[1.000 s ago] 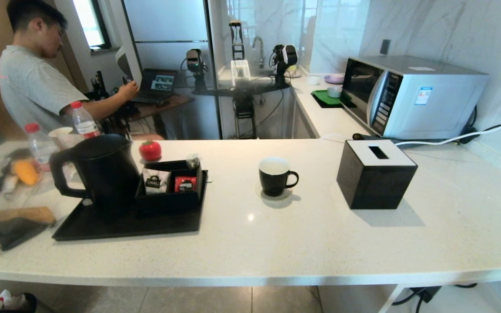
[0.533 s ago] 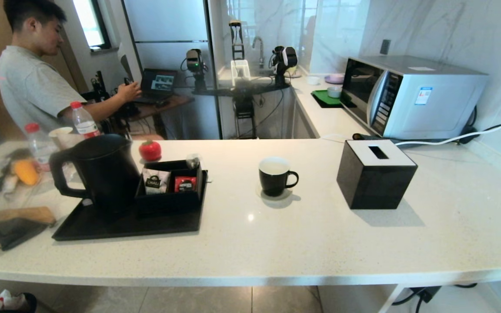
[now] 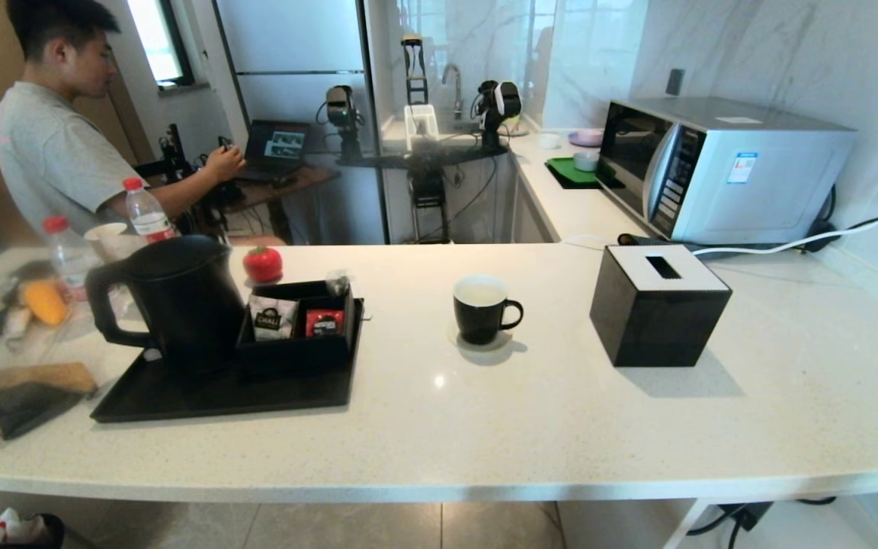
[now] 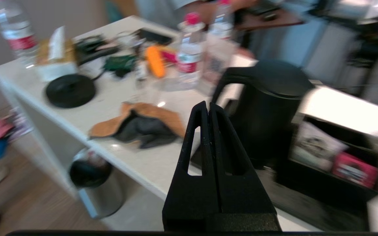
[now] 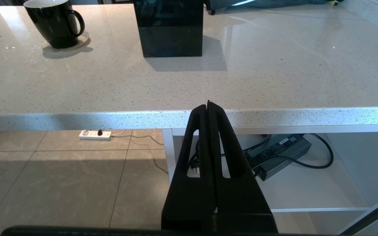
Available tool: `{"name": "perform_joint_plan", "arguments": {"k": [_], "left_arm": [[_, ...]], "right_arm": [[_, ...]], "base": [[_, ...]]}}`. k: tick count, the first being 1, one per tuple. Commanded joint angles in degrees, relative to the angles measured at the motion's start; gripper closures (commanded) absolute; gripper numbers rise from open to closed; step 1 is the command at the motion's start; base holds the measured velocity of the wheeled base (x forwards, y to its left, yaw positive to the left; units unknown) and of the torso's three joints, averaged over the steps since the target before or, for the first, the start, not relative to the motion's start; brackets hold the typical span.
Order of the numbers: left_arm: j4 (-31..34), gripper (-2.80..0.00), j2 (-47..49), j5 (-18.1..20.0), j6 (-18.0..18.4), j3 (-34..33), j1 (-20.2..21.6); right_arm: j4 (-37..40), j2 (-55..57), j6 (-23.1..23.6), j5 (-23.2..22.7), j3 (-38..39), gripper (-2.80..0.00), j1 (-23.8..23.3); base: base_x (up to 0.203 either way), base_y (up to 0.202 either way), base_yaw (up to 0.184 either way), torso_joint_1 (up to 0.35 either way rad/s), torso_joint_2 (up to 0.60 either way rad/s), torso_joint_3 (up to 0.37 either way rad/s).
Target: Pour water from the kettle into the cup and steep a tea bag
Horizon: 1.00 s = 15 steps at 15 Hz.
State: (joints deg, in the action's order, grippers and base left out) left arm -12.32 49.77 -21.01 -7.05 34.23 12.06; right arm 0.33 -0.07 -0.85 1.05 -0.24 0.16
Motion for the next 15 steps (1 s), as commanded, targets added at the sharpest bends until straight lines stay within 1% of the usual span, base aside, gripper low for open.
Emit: {"name": "perform_joint_plan", "arguments": {"k": [1, 2, 4, 6, 7, 9, 11, 13, 14, 15], "left_arm": [[-3.84, 0.00, 11.98, 0.69, 0.36, 0.16, 7.17], [-6.04, 0.00, 15.32, 1.44, 0.99, 0.12, 9.68], [-12.47, 0.00, 23.04, 4.21, 2.94, -0.20, 14.01], [-21.25, 0.00, 30.39, 7.31, 5.54, -1.49, 17.36], [-26.83, 0.00, 34.20, 8.58, 6.87, -2.71, 18.51], [-39.11, 0.00, 41.32, 10.73, 8.52, -6.21, 19.52], [-50.92, 0.00, 47.41, 12.53, 10.13, -10.59, 19.64], [-59.06, 0.00, 50.63, 14.01, 11.49, -15.65, 19.03], [-61.55, -2.80, 51.80, 14.26, 11.80, -17.84, 18.72], [-64.52, -2.80, 53.39, 14.36, 12.01, -19.86, 18.48]], "right_arm": [[0.02, 0.07, -0.03, 0.01, 0.04, 0.00, 0.02], [0.02, 0.07, -0.03, 0.01, -0.02, 0.00, 0.02], [0.11, 0.07, -0.03, 0.01, -0.02, 0.00, 0.02], [0.02, 0.07, -0.03, 0.01, 0.00, 0.00, 0.02], [0.03, 0.07, -0.03, 0.01, -0.02, 0.00, 0.02], [0.02, 0.07, -0.03, 0.01, -0.02, 0.00, 0.02], [0.02, 0.07, -0.03, 0.01, -0.02, 0.00, 0.02], [0.02, 0.07, -0.03, 0.01, -0.02, 0.00, 0.02], [0.02, 0.07, -0.03, 0.01, -0.02, 0.00, 0.02], [0.06, 0.07, -0.03, 0.01, 0.01, 0.00, 0.02]], "base": [[0.000, 0.000, 0.000, 0.000, 0.00, 0.000], [0.000, 0.000, 0.000, 0.000, 0.00, 0.000], [0.000, 0.000, 0.000, 0.000, 0.00, 0.000], [0.000, 0.000, 0.000, 0.000, 0.00, 0.000], [0.000, 0.000, 0.000, 0.000, 0.00, 0.000], [0.000, 0.000, 0.000, 0.000, 0.00, 0.000], [0.000, 0.000, 0.000, 0.000, 0.00, 0.000], [0.000, 0.000, 0.000, 0.000, 0.00, 0.000], [0.000, 0.000, 0.000, 0.000, 0.00, 0.000], [0.000, 0.000, 0.000, 0.000, 0.00, 0.000]]}}
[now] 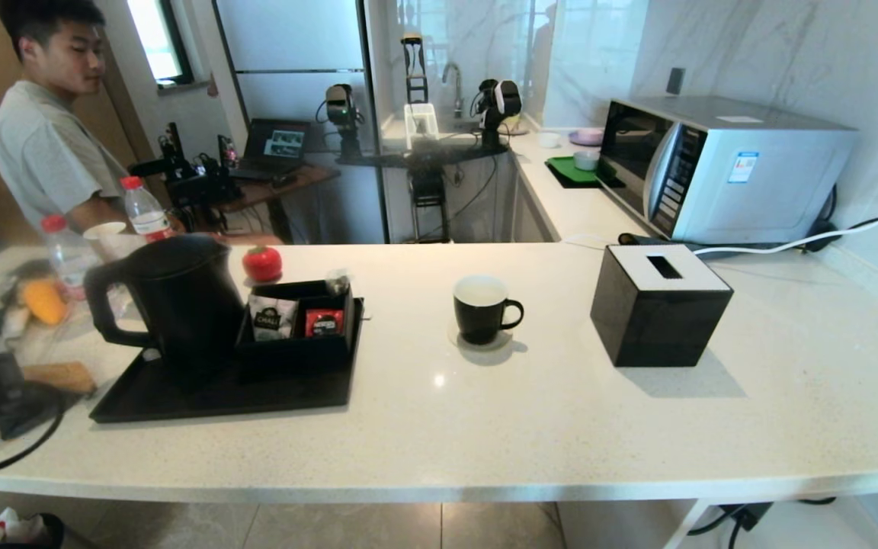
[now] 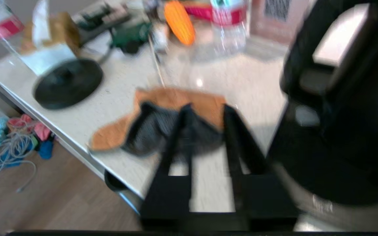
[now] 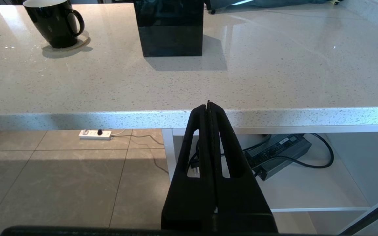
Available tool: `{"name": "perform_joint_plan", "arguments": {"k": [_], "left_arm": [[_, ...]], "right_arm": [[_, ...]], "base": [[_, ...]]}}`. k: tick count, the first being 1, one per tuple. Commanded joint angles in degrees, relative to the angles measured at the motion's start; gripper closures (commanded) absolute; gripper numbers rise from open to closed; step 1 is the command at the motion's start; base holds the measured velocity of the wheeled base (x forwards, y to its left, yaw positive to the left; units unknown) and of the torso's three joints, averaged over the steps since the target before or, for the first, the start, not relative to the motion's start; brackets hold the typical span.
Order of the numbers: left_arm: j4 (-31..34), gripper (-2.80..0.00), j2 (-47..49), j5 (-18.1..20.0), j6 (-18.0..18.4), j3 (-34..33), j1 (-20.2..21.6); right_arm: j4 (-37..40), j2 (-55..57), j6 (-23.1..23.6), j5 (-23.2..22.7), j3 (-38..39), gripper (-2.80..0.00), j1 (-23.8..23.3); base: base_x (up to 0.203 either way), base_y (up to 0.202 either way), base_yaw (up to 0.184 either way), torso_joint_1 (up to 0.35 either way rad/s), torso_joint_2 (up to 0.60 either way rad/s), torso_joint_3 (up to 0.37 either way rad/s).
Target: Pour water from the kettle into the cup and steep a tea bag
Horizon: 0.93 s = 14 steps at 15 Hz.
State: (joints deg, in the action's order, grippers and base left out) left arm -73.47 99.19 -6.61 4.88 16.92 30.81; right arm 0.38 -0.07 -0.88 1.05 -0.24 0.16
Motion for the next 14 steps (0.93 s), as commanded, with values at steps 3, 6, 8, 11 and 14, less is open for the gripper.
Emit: {"name": "perform_joint_plan", "arguments": {"k": [3, 6, 8, 11, 14], "left_arm": [[-13.18, -2.80, 10.44, 0.09, 1.61, -4.88, -1.00], [-16.43, -2.80, 15.04, 1.21, 2.59, -5.36, -2.02], [-16.48, -2.80, 17.12, 2.03, 2.83, -2.47, -2.44], [-16.48, -2.80, 20.69, 2.18, 2.73, 3.07, -3.12], [-16.48, -2.80, 23.56, 2.21, 2.53, 9.27, -3.06]], "right_arm": [[-0.03, 0.07, 0.00, 0.01, -0.02, 0.00, 0.02], [-0.03, 0.07, 0.00, 0.01, -0.01, 0.00, 0.02], [0.01, 0.07, 0.00, 0.01, 0.04, 0.00, 0.02], [-0.03, 0.07, 0.00, 0.01, -0.02, 0.00, 0.02], [-0.03, 0.07, 0.00, 0.01, -0.02, 0.00, 0.02]], "base": [[0.000, 0.000, 0.000, 0.000, 0.00, 0.000], [0.000, 0.000, 0.000, 0.000, 0.00, 0.000], [0.000, 0.000, 0.000, 0.000, 0.00, 0.000], [0.000, 0.000, 0.000, 0.000, 0.00, 0.000], [0.000, 0.000, 0.000, 0.000, 0.00, 0.000]]}}
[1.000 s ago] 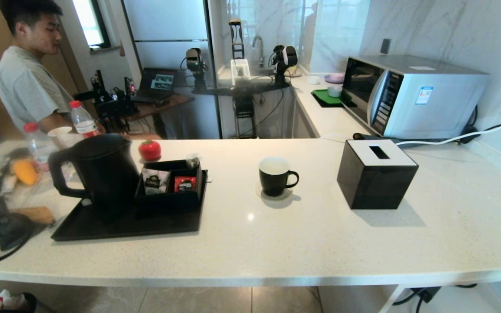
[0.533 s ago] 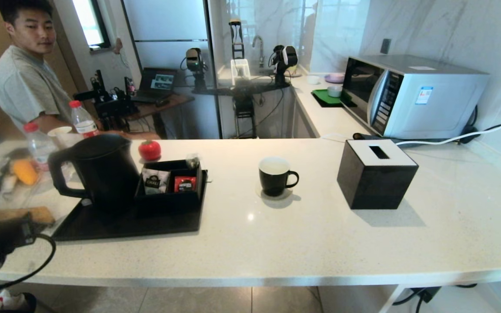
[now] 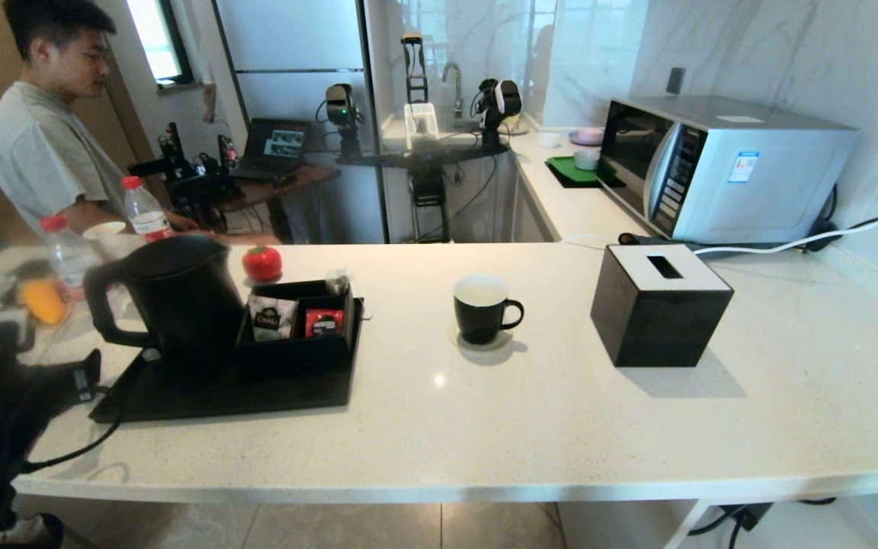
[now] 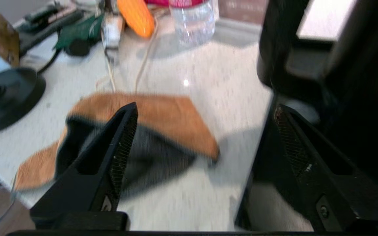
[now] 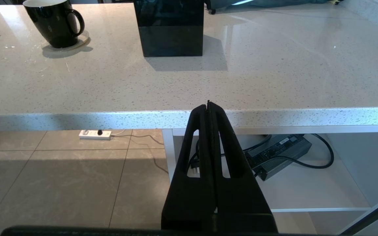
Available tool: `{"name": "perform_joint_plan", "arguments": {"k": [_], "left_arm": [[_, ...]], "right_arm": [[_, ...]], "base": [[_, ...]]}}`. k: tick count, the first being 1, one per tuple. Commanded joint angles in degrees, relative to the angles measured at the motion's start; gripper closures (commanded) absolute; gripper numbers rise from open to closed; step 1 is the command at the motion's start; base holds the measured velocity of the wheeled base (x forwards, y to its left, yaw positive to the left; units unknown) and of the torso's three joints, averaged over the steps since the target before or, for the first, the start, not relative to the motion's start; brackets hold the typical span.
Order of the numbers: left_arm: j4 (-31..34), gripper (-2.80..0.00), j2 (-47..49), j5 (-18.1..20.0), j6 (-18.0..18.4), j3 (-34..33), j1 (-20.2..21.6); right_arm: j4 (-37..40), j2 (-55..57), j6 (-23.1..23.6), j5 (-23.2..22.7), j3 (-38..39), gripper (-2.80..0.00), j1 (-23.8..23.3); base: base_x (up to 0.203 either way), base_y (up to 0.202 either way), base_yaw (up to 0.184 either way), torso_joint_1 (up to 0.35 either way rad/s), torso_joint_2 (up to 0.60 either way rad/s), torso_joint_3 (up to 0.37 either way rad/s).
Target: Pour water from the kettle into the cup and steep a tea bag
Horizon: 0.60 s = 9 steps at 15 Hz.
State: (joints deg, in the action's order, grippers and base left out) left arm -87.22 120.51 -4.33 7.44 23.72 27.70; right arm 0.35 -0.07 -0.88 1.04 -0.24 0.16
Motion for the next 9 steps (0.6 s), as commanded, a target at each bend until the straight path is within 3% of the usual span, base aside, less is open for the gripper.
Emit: {"name": "perform_joint_plan", "arguments": {"k": [1, 9], "left_arm": [[-2.74, -2.80, 3.09, -0.01, -0.04, 4.20, 0.13], [-2.74, -2.80, 6.94, 2.11, -0.14, 11.24, -0.01]], "right_arm": [[0.01, 0.07, 0.00, 0.02, -0.02, 0.00, 0.02], [0.03, 0.07, 0.00, 0.02, 0.01, 0.00, 0.02]], "base": [[0.000, 0.000, 0.000, 0.000, 0.00, 0.000], [0.000, 0.000, 0.000, 0.000, 0.00, 0.000]]}}
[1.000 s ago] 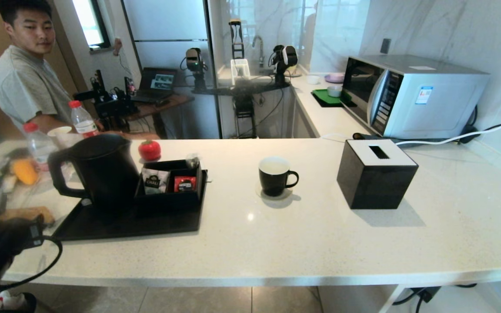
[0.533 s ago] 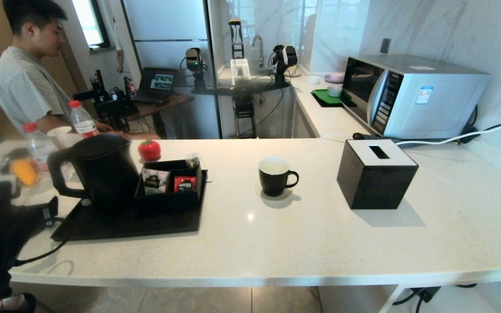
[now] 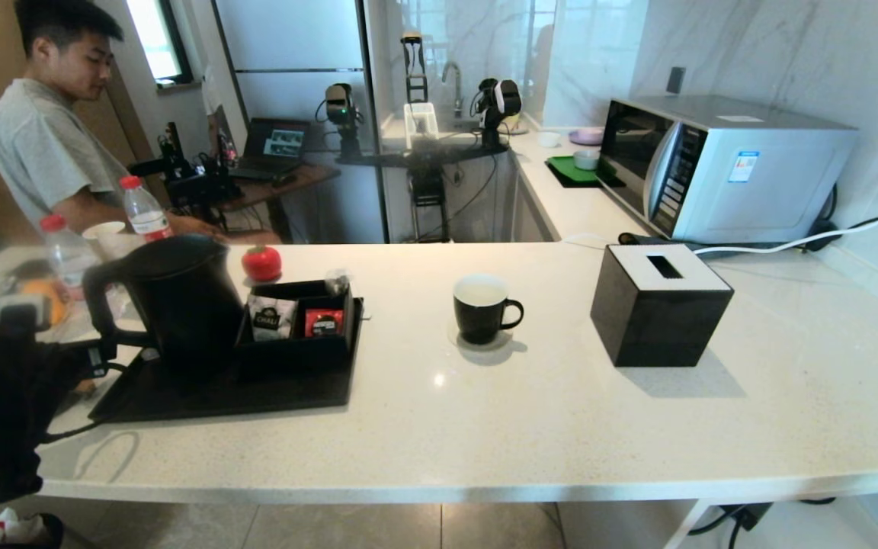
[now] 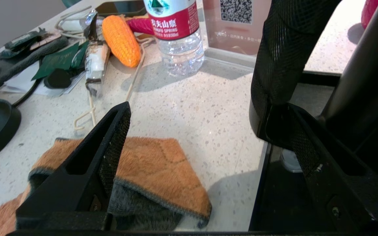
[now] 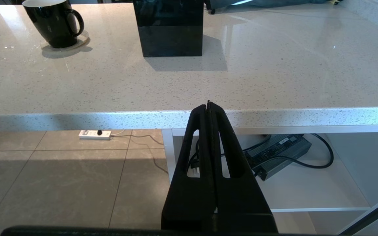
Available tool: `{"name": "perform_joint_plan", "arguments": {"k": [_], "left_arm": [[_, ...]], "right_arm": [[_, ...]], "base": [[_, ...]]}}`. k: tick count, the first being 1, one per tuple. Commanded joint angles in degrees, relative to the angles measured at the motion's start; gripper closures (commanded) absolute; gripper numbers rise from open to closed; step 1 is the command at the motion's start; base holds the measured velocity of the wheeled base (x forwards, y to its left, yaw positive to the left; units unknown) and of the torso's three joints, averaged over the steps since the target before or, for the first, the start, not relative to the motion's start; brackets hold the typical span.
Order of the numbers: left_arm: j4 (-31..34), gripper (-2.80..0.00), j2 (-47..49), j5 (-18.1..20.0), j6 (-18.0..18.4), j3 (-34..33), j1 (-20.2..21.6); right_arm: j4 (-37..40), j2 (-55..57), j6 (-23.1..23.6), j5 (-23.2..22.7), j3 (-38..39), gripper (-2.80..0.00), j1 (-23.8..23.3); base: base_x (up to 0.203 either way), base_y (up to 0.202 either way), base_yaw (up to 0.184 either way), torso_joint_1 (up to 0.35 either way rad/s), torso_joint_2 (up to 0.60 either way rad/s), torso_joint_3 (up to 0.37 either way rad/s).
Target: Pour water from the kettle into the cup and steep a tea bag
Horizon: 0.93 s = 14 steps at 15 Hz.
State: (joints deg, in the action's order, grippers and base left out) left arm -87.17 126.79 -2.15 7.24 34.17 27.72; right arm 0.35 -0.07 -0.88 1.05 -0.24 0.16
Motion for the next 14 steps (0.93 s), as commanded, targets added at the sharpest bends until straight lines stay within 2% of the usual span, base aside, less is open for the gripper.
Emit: {"name": "perform_joint_plan", "arguments": {"k": [1, 14], "left_arm": [[-2.78, -2.80, 1.15, -0.07, 0.06, 1.22, -0.05], [-2.78, -2.80, 2.94, 1.09, 0.32, 5.77, 0.58]], "right_arm": [[0.00, 0.07, 0.00, 0.01, -0.02, 0.00, 0.02], [0.00, 0.07, 0.00, 0.01, -0.02, 0.00, 0.02]], "base": [[0.000, 0.000, 0.000, 0.000, 0.00, 0.000], [0.000, 0.000, 0.000, 0.000, 0.00, 0.000]]}}
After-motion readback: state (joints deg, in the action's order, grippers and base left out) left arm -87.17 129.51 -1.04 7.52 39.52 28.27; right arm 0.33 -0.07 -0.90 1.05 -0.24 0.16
